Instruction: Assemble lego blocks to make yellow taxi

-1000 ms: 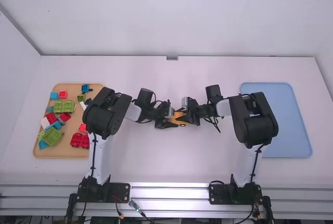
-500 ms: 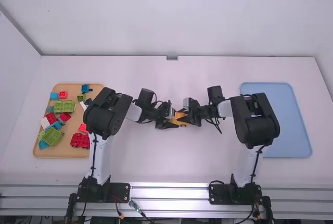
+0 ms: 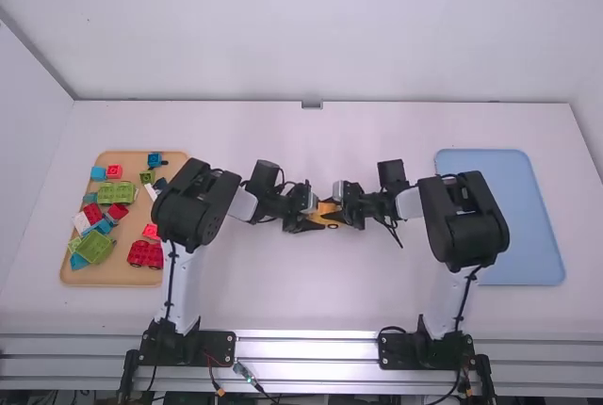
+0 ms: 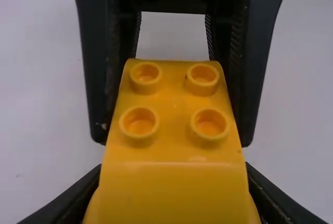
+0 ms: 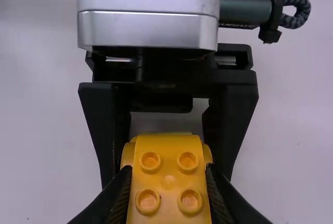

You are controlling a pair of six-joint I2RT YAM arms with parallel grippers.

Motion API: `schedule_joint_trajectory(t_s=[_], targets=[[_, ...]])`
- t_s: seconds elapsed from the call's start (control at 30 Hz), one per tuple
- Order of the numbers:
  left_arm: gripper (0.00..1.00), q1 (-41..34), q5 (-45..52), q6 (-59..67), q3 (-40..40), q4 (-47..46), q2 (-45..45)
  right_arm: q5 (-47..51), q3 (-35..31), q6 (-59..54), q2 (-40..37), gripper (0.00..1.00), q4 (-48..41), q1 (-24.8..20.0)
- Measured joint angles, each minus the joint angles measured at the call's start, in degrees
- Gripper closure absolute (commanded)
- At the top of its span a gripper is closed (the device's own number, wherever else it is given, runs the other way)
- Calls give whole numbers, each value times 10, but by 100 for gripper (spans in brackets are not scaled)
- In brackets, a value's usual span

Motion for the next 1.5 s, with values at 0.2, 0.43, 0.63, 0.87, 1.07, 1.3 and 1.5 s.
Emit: schedule_joint_trajectory(t_s=[0.2, 0.43, 0.63, 0.87, 1.07, 1.3, 1.5], targets=[[71, 0, 0, 0, 0, 0, 0, -3, 8, 14, 8, 100, -4, 0], [71, 4, -3, -1, 0, 2, 0, -8, 55, -10, 28, 100, -91, -1], [71, 4, -7, -7, 0, 6, 0, -1, 66, -19, 28, 100, -109, 1], [71, 3, -12, -9, 0, 9, 0, -13, 81, -21, 37, 80, -119, -5], [71, 3, -14, -11, 3, 9, 0, -35, 91, -22, 48, 71, -123, -11], [71, 2, -22, -12, 5, 9, 0, -58, 94, -33, 57, 58, -124, -30], [71, 2, -24, -18, 5, 12, 0, -58, 101, -34, 58, 46, -126, -36]])
